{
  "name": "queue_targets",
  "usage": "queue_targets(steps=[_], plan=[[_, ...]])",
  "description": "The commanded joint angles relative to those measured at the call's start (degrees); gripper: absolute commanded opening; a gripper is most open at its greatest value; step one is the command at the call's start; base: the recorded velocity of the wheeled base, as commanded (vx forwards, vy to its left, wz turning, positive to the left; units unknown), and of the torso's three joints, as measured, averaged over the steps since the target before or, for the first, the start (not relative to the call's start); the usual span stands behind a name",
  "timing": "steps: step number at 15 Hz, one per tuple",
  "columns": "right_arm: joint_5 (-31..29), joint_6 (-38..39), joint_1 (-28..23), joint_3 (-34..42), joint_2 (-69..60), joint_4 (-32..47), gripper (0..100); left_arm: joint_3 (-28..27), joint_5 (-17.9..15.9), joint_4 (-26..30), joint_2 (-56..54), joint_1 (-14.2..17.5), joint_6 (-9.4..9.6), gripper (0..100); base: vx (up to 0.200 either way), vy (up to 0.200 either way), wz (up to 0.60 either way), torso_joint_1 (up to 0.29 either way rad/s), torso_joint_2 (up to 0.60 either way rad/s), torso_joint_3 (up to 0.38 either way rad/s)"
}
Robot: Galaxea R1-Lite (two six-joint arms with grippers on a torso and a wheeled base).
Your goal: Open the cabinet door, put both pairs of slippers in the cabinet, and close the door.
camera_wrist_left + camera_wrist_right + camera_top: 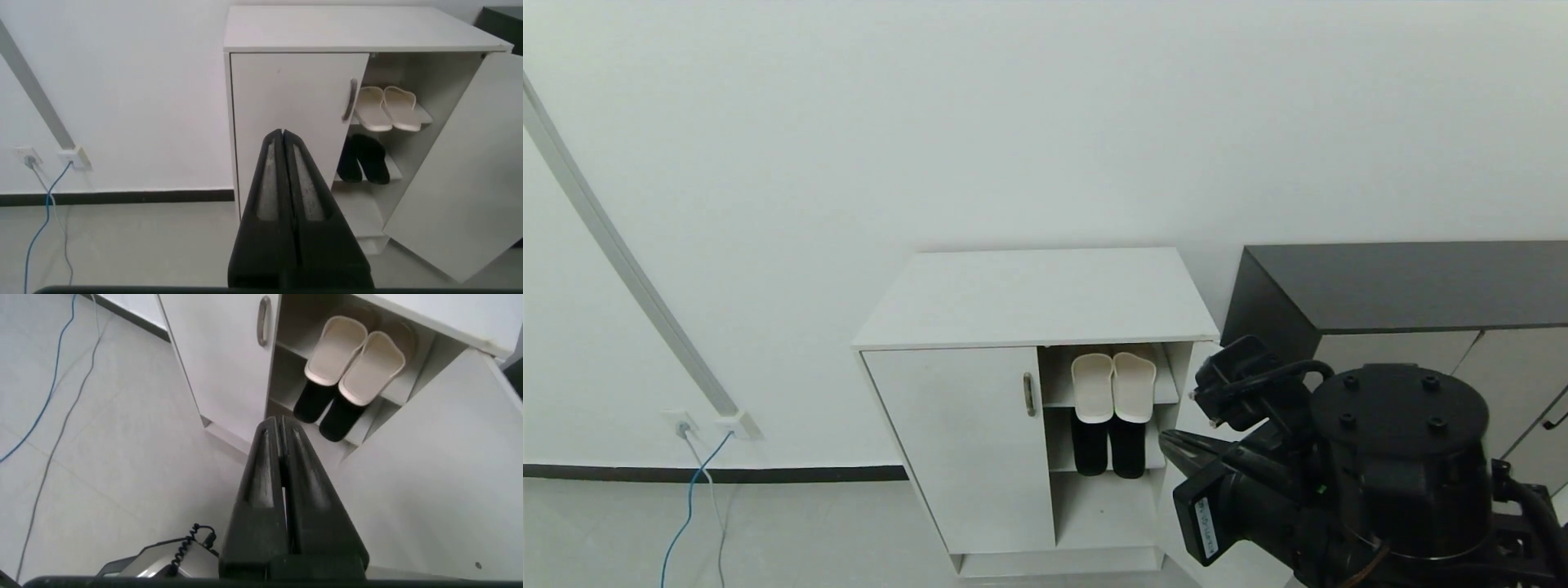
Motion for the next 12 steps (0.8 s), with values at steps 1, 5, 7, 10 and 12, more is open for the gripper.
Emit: queue_targets(steps=[1, 5, 7, 10, 12], plan=[[-0.01, -0.06, -0.08, 0.10, 0.28, -0.04, 0, -0.09, -0.05, 0.03, -0.01, 0.01, -0.01, 0, 0.000, 0.000, 0.00, 0.080, -0.21, -0.095], [-0.01, -0.06, -0.08, 0.18, 0.28, -0.04, 0, 0.00, 0.04, 0.03, -0.01, 0.01, -0.01, 0, 0.000, 0.000, -0.15, 0.010, -0.01, -0.008], [-0.01, -0.06, -0.08, 0.27, 0.36, -0.04, 0, 0.00, -0.05, 0.03, -0.01, 0.01, -0.01, 0, 0.000, 0.000, -0.60, 0.007, 0.00, 0.000], [-0.01, -0.06, -0.08, 0.27, 0.28, -0.04, 0, 0.00, 0.04, 0.03, -0.01, 0.01, -0.01, 0, 0.000, 0.000, -0.60, 0.002, 0.00, 0.001], [-0.01, -0.06, -0.16, 0.36, 0.28, -0.12, 0, 0.00, 0.04, 0.03, -0.01, 0.01, -0.01, 0, 0.000, 0.000, -0.60, 0.012, 0.00, 0.002]])
